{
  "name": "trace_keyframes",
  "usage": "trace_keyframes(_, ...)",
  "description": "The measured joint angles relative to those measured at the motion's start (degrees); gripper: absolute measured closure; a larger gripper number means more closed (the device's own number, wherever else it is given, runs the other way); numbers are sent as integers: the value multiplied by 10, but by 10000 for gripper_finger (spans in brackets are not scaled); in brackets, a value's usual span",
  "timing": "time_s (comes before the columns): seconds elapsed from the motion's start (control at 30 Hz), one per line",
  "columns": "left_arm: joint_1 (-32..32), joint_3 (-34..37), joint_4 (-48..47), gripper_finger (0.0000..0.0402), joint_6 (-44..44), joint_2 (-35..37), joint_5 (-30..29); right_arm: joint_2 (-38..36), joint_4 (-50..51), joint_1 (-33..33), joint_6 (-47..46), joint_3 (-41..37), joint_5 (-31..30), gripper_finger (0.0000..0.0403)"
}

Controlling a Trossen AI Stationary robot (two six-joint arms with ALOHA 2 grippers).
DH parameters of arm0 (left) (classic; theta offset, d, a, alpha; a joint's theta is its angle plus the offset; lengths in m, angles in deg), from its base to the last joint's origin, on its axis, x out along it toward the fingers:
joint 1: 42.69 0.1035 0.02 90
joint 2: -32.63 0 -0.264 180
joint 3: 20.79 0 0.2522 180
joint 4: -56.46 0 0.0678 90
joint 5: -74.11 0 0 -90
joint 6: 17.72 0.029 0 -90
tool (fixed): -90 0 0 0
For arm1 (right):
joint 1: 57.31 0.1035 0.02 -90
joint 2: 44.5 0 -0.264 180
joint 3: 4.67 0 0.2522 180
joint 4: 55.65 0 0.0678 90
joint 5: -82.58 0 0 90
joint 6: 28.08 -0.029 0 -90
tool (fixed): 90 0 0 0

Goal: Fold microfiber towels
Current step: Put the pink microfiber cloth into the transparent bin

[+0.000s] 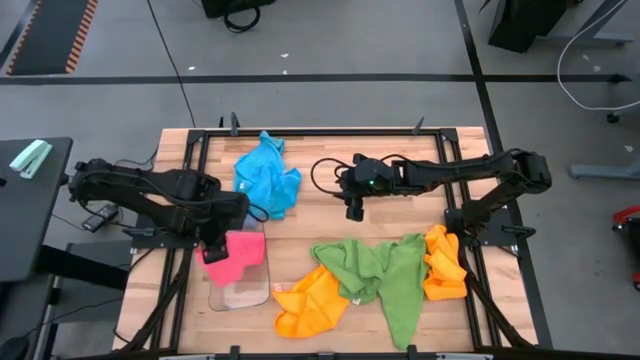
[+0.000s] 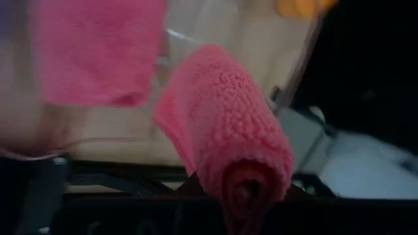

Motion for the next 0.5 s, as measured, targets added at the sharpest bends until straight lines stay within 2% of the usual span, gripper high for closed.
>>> trace_keyframes(0.1,-6,0,2,378,29,-21,18,0,-2,-1,-1,0,0,203)
trace_keyframes(0.5,-26,-2,-7,375,196,-110,18,0,-7,-4,-5,0,0,203)
